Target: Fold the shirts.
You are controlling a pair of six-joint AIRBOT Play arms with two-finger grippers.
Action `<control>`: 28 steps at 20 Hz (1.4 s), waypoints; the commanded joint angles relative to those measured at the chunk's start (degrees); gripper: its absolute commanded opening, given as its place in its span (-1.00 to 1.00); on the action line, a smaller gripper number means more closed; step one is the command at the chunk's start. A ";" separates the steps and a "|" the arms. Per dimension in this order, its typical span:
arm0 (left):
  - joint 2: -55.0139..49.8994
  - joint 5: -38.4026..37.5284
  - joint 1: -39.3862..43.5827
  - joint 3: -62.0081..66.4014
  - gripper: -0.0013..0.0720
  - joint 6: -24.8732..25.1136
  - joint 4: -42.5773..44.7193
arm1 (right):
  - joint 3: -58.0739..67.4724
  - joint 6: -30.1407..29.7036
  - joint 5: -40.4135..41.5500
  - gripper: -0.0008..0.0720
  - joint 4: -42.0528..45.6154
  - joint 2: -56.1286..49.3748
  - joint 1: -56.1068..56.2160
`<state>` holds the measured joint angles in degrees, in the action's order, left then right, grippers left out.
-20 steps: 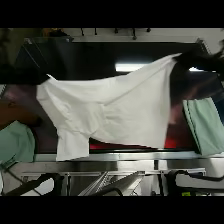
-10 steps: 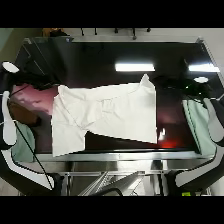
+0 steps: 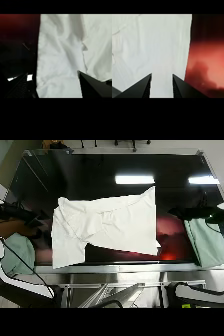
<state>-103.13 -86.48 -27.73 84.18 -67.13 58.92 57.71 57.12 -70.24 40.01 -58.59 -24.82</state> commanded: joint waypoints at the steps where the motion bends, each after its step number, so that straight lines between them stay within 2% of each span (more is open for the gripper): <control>1: -2.71 2.38 -0.57 -6.54 0.92 3.80 -0.11 | -10.86 1.86 -1.25 -0.12 2.36 7.34 -0.87; 5: -4.96 3.61 -0.15 -6.69 0.92 4.28 -1.14 | -15.67 2.97 -3.56 -0.12 2.49 11.32 -0.87; 6: -4.98 2.16 -0.15 -6.71 0.84 5.01 -3.82 | -16.46 3.10 -3.80 -0.11 2.54 11.78 -0.87; 7: -4.96 0.28 -0.15 -6.71 0.42 6.99 -6.84 | -17.25 3.87 -3.76 0.07 2.54 11.80 -0.85; 8: -4.98 -2.23 -0.15 -6.71 -0.02 8.61 -9.88 | -17.94 4.17 -3.65 0.16 2.91 11.76 -0.85; 10: -4.98 -6.25 -0.04 -6.73 -0.51 9.27 -10.45 | -18.97 5.35 -2.93 0.16 5.81 11.41 -0.87; 12: -4.96 -7.78 -0.02 -6.73 -0.90 9.62 -8.57 | -19.45 6.84 -2.40 0.17 9.68 10.49 -0.85; 14: -4.96 -7.69 -0.07 -6.71 -0.90 9.62 -7.30 | -20.02 6.80 -2.45 0.21 10.38 9.07 -0.81; 15: -4.98 -7.58 -0.37 -6.73 -0.90 9.60 -7.45 | -20.65 6.82 -2.43 0.39 10.34 8.33 -0.79; 16: -4.96 -7.58 -0.42 -6.73 -0.90 9.60 -7.43 | -21.53 6.82 -2.21 0.42 10.34 7.67 -0.79; 21: -4.96 -7.58 -0.42 -6.73 -0.90 9.55 -7.45 | -26.82 5.09 -0.70 0.41 9.03 3.50 -0.68; 26: -4.96 -6.99 -0.42 -6.73 -0.90 9.01 -8.13 | -28.70 -2.16 0.81 0.41 -1.31 -0.68 -0.66; 28: -4.61 -8.17 -0.42 -6.73 -0.90 9.01 -9.75 | -28.68 -5.51 0.79 0.03 -6.29 -1.62 -0.24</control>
<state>-108.05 -93.76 -28.08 77.47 -57.82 50.72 29.50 56.75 -70.54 40.97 -58.43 -25.39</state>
